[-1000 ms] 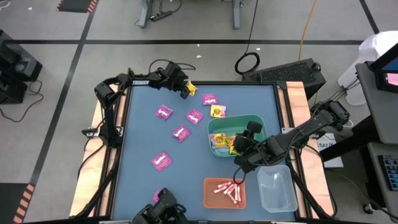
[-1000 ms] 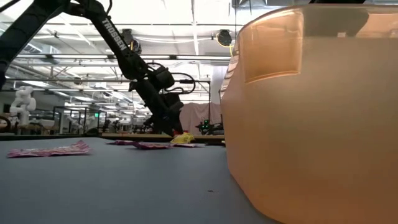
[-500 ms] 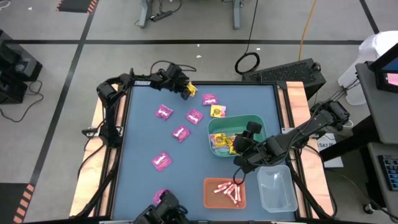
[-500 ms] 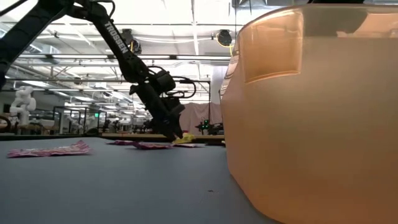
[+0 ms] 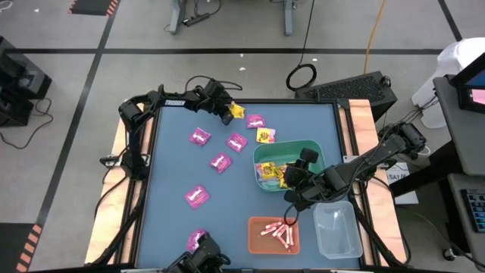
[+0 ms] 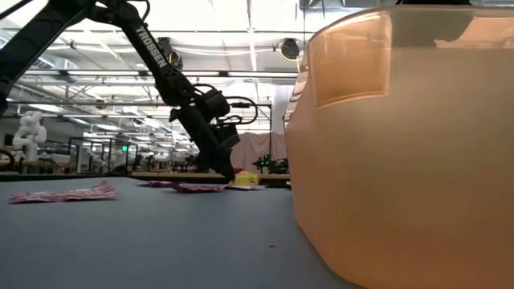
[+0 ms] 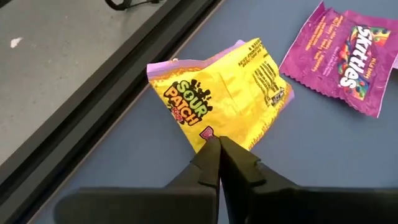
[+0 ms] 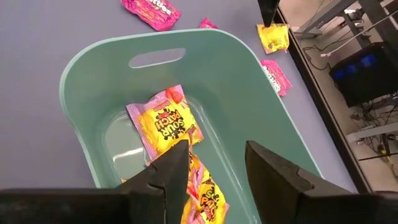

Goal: Sort candy
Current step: Put the yellow candy pack into the green bin

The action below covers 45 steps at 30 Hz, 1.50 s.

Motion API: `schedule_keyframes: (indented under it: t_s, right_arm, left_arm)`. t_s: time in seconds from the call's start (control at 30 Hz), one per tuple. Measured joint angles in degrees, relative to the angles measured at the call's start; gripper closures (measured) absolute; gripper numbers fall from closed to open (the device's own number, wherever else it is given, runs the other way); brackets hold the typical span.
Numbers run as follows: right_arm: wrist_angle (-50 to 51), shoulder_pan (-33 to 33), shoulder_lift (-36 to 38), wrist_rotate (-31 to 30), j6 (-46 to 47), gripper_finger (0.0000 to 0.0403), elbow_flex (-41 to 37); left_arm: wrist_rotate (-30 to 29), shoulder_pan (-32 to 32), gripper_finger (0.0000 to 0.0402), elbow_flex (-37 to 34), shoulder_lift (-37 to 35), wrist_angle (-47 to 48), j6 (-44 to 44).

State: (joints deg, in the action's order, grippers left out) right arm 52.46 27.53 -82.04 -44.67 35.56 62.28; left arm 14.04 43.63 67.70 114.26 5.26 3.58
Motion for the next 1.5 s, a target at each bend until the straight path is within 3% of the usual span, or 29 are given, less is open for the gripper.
schedule_keyframes:
  t_s: [0.33,0.53,0.63,0.9,1.0,1.5]
  right_arm:
    - [-2.17,2.47,-0.02,1.32,1.65,0.0255,0.00]
    - [-2.26,3.13,-0.02,-0.39,1.63,0.0255,0.00]
    - [-2.91,3.13,-0.02,-0.43,1.65,0.0255,0.00]
    - [-3.70,3.13,-0.02,-0.45,1.68,0.0255,0.00]
    - [-4.56,3.13,-0.02,-0.50,1.63,0.0255,0.00]
    - [-4.33,3.13,-0.02,-0.54,1.22,0.0255,0.00]
  left_arm:
    - [0.58,-0.57,0.0396,-0.05,-2.78,9.95,-0.10]
    - [-4.35,-1.03,0.0364,-0.04,-4.68,4.89,-3.24]
    - [-5.30,-0.66,0.0324,-0.04,-4.57,3.05,-5.92]
    - [-9.65,-0.57,0.0165,-0.04,-3.58,-0.72,-7.33]
    - [-8.89,-0.52,0.0131,-0.04,-3.13,-2.51,-7.05]
    - [-3.63,-0.19,0.0119,1.88,-2.05,0.73,5.89]
